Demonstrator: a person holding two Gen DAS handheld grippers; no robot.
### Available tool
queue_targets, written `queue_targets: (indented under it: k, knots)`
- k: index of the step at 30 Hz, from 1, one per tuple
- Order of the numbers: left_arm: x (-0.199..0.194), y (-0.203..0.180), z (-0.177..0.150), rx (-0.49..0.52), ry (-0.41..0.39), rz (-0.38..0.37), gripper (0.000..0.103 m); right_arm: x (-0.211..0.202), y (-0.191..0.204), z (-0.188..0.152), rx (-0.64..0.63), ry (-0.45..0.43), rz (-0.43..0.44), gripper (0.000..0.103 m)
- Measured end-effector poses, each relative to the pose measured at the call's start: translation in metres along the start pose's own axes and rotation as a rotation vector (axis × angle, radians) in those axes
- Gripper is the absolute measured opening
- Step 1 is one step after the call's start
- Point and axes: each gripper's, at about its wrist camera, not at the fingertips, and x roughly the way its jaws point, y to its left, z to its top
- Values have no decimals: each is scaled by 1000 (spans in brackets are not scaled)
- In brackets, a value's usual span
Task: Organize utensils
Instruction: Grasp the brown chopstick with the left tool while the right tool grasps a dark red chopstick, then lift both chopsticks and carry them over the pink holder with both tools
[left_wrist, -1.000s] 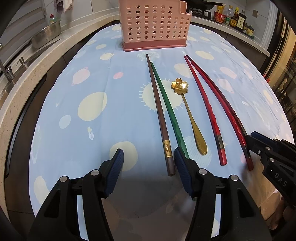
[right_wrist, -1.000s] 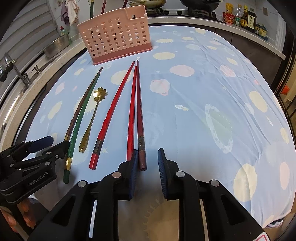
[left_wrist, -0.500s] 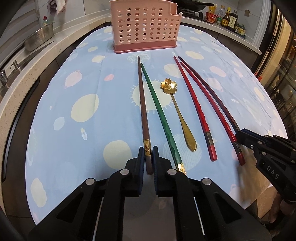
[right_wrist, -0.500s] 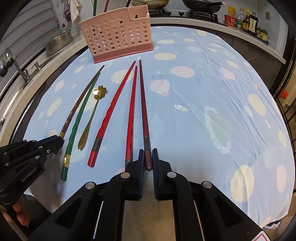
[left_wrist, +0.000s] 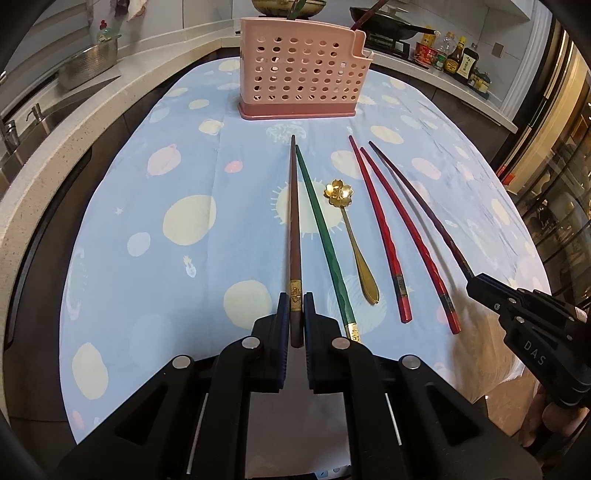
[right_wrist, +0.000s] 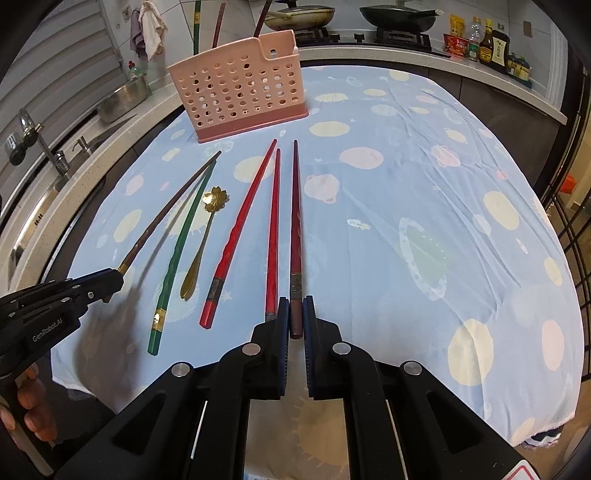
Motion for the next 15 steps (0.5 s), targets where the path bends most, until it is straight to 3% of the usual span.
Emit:
queue_targets:
  k: [15]
  knots:
    - [-51, -2, 26, -20, -100, -40, 7, -60, 2, 33, 18, -152, 33, 7]
